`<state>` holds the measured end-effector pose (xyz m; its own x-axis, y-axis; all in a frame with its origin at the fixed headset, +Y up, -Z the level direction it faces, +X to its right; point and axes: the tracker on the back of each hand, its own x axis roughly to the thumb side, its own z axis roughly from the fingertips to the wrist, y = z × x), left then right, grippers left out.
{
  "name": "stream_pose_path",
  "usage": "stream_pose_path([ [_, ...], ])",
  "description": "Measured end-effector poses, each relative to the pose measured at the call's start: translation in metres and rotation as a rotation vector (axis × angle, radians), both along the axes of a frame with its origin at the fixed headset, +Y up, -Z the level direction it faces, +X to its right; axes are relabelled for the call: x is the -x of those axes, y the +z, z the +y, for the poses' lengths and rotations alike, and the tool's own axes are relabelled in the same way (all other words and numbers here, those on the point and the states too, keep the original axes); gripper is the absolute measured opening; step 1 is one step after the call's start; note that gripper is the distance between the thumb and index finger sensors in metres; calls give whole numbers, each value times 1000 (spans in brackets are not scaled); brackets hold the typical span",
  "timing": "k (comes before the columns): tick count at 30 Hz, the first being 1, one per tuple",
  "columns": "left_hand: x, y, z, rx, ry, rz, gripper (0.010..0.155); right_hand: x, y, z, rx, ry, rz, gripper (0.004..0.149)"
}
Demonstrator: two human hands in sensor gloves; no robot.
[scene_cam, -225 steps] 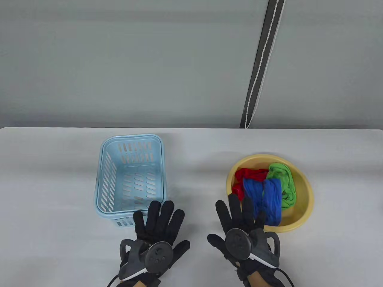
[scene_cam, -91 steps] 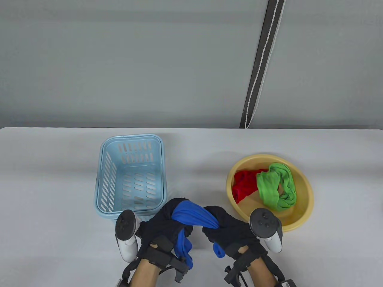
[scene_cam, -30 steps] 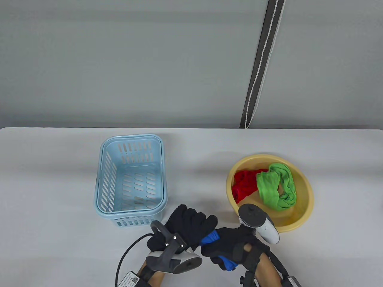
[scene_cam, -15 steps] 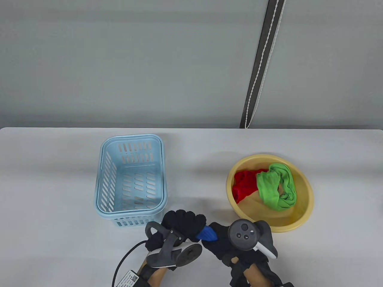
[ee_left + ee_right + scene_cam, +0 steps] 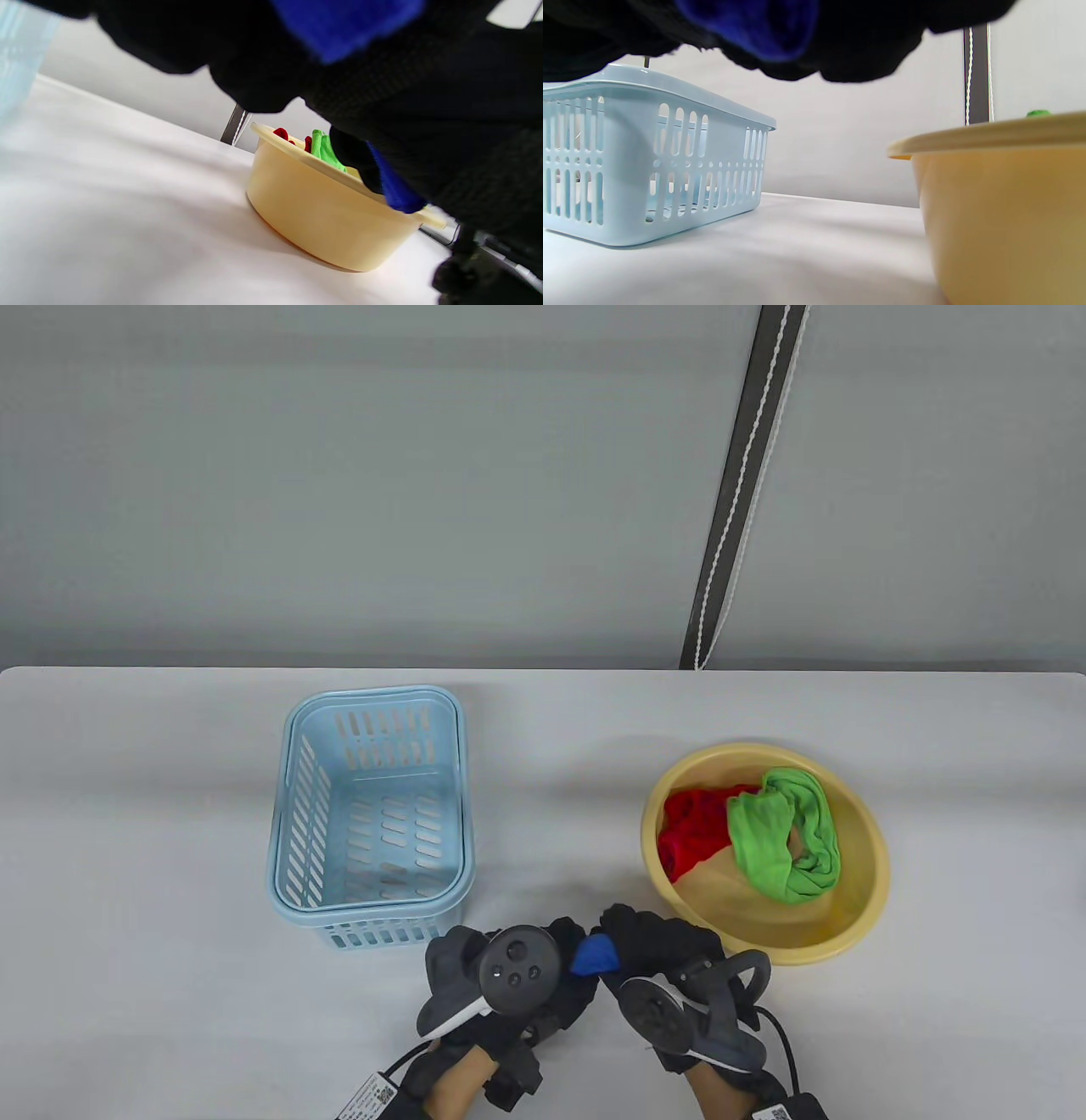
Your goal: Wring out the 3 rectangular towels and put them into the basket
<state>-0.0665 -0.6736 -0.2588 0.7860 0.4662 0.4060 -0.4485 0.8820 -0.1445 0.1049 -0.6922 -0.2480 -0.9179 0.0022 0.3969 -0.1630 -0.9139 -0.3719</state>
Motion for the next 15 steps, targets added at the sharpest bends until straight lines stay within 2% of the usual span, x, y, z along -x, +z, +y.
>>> stream_pose_path([
  [1,1,-2,-2,53,33,-5,46,-1,-1,1,-12,5,-2,40],
  [8,0,-13,-10,217,150,-42,45,-4,-3,3,-69,21,0,40],
  [15,1,-21,-20,485,328,-117,42,-6,-2,6,-102,3,24,41],
])
